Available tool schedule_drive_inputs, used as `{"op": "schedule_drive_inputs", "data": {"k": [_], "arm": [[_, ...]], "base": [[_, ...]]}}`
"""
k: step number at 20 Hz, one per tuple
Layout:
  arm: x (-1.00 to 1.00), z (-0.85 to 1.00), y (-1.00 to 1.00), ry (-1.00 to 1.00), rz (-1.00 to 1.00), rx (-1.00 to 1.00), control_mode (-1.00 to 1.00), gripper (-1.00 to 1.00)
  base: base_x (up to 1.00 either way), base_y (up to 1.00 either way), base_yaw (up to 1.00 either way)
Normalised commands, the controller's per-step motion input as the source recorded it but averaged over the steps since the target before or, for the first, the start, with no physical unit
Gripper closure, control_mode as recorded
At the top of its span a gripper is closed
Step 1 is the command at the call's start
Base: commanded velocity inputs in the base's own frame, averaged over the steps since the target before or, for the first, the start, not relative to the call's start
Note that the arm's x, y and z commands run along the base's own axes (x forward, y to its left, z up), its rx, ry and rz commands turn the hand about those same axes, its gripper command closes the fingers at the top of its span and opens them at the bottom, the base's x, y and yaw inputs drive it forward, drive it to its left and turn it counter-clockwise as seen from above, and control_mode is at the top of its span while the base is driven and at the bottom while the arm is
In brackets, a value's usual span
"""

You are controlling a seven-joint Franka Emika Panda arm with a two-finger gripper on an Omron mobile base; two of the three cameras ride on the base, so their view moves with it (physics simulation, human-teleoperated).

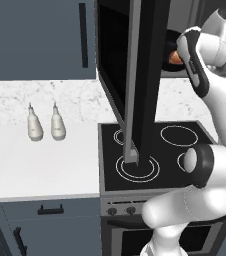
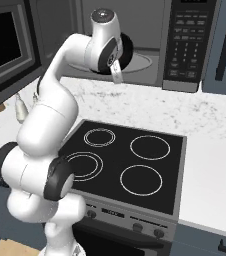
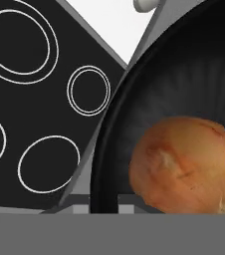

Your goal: Pick the onion from the sink and place it in the bowl. Then pick the bowl and place it in the microwave. Then close the microwave door and press the start button.

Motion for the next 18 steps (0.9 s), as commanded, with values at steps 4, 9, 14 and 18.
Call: {"op": "schedule_drive_inputs", "data": {"k": [4, 9, 14, 18], "arm": [[0.60, 0.00, 0.03, 0.00, 0.05, 0.00, -1.00, 1.00], [0.40, 0.00, 0.01, 0.00, 0.02, 0.00, -1.00, 1.00], [0.31, -0.07, 0.11, 0.03, 0.00, -0.01, -1.00, 1.00], [0.29, -0.31, 0.24, 0.01, 0.00, -0.04, -1.00, 1.00]], "base": [[0.00, 0.00, 0.00], [0.00, 0.00, 0.00], [0.00, 0.00, 0.00], [0.00, 0.00, 0.00]]}}
